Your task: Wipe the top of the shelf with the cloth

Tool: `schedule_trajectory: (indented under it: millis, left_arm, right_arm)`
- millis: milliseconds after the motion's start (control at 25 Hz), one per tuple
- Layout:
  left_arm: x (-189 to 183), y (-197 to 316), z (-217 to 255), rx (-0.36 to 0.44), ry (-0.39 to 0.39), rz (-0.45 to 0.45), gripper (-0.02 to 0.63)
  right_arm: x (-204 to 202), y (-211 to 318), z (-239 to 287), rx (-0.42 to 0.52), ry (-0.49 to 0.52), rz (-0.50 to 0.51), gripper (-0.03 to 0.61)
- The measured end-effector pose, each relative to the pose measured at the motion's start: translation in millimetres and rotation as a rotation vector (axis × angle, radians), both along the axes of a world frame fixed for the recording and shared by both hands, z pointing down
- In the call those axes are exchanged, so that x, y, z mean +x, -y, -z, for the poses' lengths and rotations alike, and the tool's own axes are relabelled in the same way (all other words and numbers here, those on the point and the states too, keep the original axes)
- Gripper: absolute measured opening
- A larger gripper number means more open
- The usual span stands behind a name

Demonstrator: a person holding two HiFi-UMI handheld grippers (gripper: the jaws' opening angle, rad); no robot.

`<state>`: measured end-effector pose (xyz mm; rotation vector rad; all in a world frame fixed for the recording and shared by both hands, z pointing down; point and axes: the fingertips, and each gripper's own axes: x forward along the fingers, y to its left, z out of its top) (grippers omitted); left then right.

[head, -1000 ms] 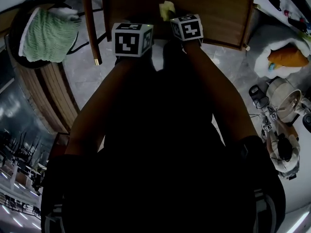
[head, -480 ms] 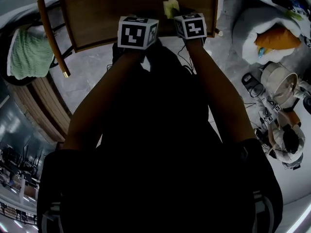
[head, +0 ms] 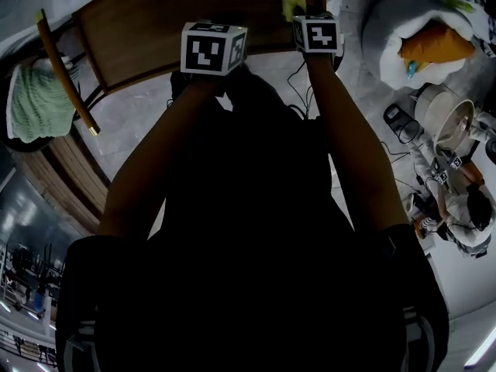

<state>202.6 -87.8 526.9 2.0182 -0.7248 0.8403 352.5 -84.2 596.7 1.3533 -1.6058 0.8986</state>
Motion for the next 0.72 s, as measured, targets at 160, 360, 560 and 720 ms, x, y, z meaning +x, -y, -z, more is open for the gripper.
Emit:
schedule_trajectory:
  millis: [160,360,560,720]
  left_arm:
    - [-10,0,-3,0.001,-0.001,0.008,0.011]
    - [-32,-3,5,0.007,-0.010,0.034,0.011]
    - [-81,-6,25,0.019,-0.012,0.073,0.011]
    - [-146,-5,34,0.033,0.016,0.112,0.011]
  right_arm:
    - [14,5,11,0.003,-0.104,-0.011,0.043]
    - [37,-4,11,-0.040,-0.171,-0.112,0.043]
    - [26,-9,25,0.013,-0.094,-0.205,0.043]
    - [-79,17,50,0.114,0.072,-0.077,0.043]
